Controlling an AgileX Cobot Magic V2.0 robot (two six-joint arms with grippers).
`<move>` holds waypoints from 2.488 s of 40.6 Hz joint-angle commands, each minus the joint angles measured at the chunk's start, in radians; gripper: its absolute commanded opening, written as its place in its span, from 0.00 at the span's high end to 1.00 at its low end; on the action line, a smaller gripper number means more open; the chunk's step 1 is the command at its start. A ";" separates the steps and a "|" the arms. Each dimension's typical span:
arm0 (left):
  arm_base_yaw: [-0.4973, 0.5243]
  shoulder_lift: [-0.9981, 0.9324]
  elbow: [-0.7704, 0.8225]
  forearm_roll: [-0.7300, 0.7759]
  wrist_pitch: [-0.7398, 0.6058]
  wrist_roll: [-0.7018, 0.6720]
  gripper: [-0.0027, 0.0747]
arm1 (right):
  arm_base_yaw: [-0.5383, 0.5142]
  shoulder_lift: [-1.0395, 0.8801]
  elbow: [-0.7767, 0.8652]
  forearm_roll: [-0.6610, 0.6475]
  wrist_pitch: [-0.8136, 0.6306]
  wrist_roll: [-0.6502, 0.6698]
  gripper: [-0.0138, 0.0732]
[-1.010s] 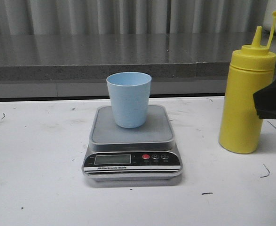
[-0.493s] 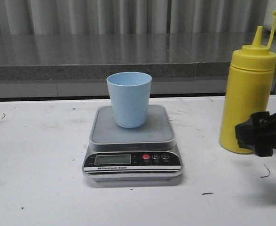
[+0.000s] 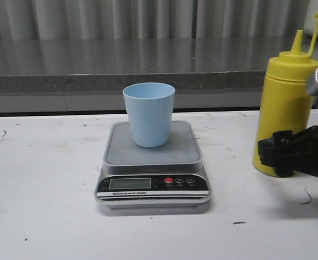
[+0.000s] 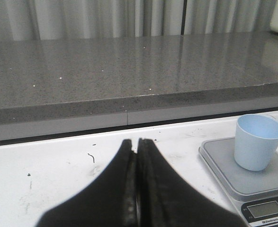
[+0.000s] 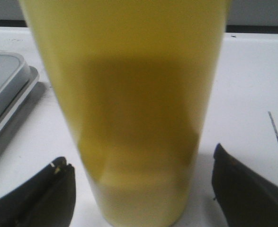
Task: Pour seasoning into cup on scale with both arms
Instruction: 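Move the right gripper to the yellow bottle and close around it, then lift the yellow bottle with the right gripper and tilt nozzle toward the cup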
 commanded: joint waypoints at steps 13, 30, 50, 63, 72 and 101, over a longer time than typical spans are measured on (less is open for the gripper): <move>0.004 0.012 -0.027 -0.011 -0.086 -0.009 0.99 | 0.001 0.052 -0.116 0.002 -0.127 0.001 0.14; 0.004 0.012 -0.027 -0.011 -0.086 -0.009 0.99 | 0.001 0.089 -0.145 0.038 -0.151 0.001 0.27; 0.004 0.012 -0.027 -0.011 -0.086 -0.009 0.99 | 0.001 0.041 -0.142 0.038 -0.142 -0.106 0.57; 0.004 0.012 -0.027 -0.011 -0.086 -0.009 0.99 | 0.001 -0.185 -0.192 0.038 0.147 -0.559 0.57; 0.004 0.012 -0.027 -0.011 -0.086 -0.009 0.99 | 0.001 -0.244 -0.324 0.048 0.422 -0.800 0.57; 0.004 0.012 -0.027 -0.011 -0.086 -0.009 0.99 | 0.002 -0.242 -0.636 0.365 0.769 -1.677 0.57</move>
